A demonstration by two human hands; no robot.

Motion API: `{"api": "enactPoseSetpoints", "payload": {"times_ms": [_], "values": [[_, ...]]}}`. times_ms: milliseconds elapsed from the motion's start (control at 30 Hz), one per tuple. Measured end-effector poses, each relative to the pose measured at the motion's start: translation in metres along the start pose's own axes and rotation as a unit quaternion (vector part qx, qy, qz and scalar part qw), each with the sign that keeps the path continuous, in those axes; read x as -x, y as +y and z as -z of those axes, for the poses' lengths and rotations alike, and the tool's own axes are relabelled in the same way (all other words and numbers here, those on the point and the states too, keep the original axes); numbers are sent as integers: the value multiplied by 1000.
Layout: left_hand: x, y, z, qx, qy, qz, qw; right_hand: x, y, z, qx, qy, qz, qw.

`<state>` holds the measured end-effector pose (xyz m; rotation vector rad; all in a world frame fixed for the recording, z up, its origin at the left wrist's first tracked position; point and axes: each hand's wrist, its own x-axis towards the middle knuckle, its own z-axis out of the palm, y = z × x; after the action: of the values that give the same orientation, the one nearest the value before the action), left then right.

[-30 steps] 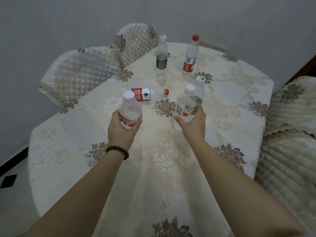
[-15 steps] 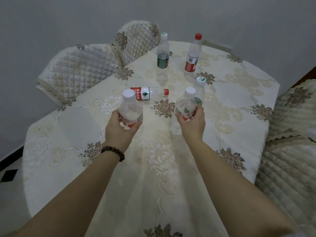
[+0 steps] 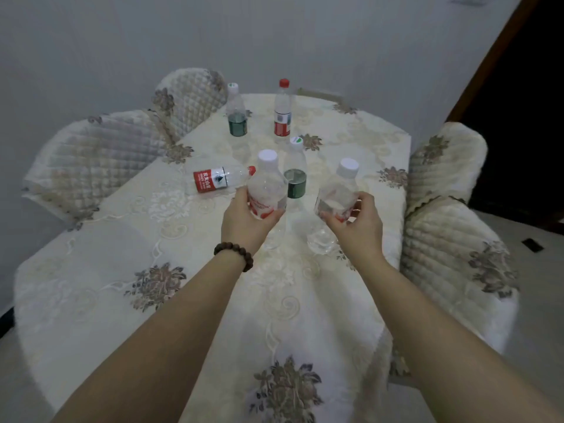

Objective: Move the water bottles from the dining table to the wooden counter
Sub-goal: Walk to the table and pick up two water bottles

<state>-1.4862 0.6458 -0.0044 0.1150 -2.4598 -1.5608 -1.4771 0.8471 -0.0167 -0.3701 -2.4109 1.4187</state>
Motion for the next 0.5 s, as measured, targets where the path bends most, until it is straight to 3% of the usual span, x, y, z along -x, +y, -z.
{"api": "enactPoseSetpoints", "payload": {"times_ms": [267, 500], "values": [[45, 59, -64, 12, -140, -107, 984, 62, 9, 120, 23, 154, -32, 987], [124, 112, -132, 49, -285, -183, 940, 147, 29, 235, 61, 307, -111, 943]]}}
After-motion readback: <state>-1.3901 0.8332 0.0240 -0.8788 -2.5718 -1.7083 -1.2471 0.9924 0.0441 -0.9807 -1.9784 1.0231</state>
